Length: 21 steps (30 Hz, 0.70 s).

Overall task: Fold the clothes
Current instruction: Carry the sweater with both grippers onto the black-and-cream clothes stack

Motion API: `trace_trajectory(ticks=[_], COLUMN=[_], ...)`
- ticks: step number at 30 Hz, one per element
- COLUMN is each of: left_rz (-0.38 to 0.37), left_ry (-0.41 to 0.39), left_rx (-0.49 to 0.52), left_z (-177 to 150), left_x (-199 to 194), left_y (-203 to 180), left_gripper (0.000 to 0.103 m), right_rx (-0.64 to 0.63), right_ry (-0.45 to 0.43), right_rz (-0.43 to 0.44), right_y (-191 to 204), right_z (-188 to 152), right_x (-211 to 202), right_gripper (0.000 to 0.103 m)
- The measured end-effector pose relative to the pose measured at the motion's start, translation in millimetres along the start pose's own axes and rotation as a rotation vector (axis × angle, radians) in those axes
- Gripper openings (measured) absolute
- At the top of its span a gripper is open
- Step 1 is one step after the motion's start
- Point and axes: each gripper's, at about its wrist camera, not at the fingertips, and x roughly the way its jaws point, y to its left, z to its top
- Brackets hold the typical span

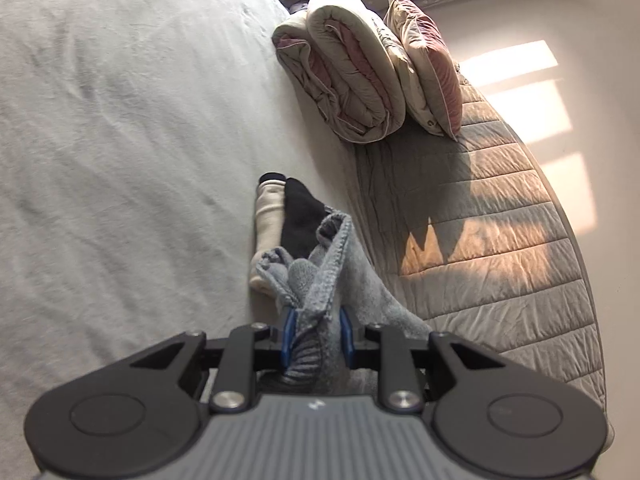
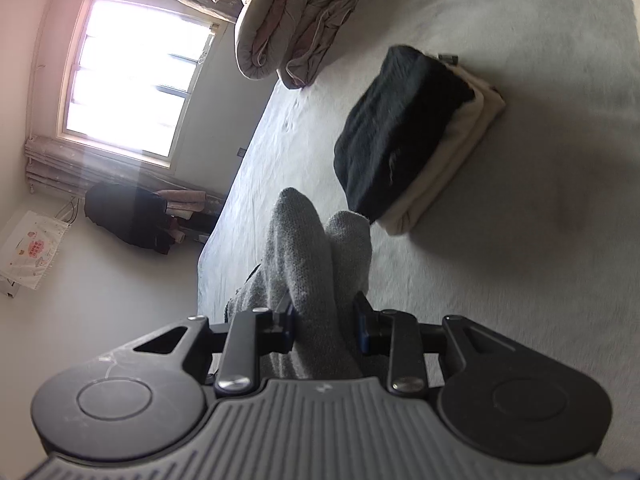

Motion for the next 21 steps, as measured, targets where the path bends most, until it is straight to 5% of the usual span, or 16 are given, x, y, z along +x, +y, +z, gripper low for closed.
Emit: trace_trajectory(ticks=[10, 21], left_rz=[-0.042, -0.005], left_ry=[-0.05, -0.083], left_rx=[-0.029, -0.098], left_z=[45.7, 75.2], left_x=[92.7, 163.5], left_y=[-46.1, -21.6], left_gripper=[0.023, 0.023], right_rx=[-0.078, -0.059], right_ry=[-0.043, -0.038], right_rz=[-0.059, -0.069], right_y=[21.6, -21.9], right_z=[117.6, 174.3], right_x=[6.7, 63.1], right_gripper=[0.032, 0.032])
